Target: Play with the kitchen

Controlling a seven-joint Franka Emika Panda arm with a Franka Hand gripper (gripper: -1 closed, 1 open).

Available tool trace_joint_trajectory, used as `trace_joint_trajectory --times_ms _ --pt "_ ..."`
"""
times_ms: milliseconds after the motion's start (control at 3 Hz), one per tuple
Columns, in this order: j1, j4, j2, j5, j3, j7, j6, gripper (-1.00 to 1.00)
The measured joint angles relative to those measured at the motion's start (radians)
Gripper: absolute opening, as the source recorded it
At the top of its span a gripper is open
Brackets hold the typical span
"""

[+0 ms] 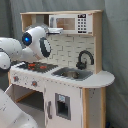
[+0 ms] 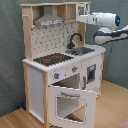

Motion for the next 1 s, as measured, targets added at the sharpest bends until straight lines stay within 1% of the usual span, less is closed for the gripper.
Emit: trace_joint_trajectory --times_ms 333,667,1000 --pt "0.075 -0.03 0.0 0.0 -0.06 0.0 0.001 -1.0" --pt "0.084 -0.033 -0.007 0.0 -0.074 0.0 0.002 -1.0" --pt "0.085 -0.033 -0.012 0.0 -0.077 0.0 0.002 1.0"
